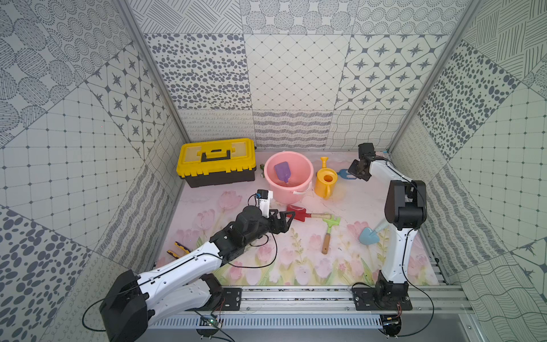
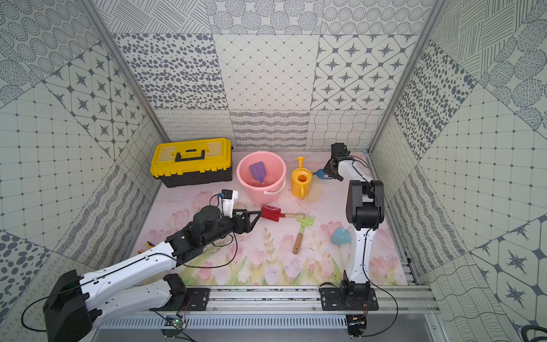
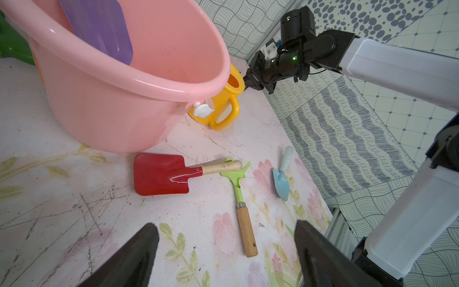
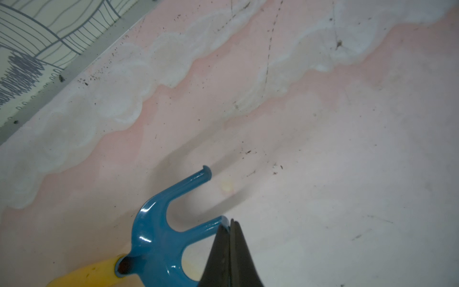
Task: Organize the gardening tools
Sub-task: Pick up the gardening tool from the center of the board, then place the gardening tool in the container.
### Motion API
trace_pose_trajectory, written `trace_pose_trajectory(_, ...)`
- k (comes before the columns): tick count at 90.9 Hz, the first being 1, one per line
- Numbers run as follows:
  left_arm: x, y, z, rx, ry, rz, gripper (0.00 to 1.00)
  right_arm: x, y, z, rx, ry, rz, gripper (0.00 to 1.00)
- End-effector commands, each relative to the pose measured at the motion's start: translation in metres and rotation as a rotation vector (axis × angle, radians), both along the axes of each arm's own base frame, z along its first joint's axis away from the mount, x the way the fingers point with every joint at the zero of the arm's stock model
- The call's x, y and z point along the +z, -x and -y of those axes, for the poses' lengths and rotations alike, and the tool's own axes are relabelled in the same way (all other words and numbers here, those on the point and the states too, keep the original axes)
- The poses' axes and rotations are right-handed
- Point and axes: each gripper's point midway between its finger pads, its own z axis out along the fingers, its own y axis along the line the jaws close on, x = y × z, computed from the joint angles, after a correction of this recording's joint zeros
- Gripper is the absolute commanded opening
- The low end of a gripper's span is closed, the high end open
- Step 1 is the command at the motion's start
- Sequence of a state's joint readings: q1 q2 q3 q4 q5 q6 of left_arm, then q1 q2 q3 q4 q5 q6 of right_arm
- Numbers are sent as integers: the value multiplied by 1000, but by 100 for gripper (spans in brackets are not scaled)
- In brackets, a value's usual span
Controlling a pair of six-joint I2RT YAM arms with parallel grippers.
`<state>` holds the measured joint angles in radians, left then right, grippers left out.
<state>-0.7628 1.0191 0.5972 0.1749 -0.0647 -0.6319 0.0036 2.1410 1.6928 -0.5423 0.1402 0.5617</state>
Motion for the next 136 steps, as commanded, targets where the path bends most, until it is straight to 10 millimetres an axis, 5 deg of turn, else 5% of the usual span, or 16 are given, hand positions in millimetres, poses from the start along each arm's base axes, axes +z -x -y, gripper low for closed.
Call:
trace_pose_trajectory(1,17,-1,6,-16,50,51,91,18,1,9,-2,34,52,0)
trace_pose_trajectory(45,17,0,7,-25,55,46,91,99,60,73,-243,114,233,0)
trace_pose_trajectory(65,18,1,7,-32,61,47,91,157,87,66,-243,73,380,0)
trace_pose_trajectory(92,28,7,10,-69,73,79,91,239,142,5,-88,102,591,0)
trace_pose_trajectory(108,47,20,21,-170,37,158,89,271,166,-77,169,176,655,0)
trace_pose_trajectory(122,57,26,22,-187,-12,216,88,286,179,-143,376,268,687,0)
trace_pose_trajectory(136,61,26,13,-153,-11,243,89,291,169,-176,456,351,700,0)
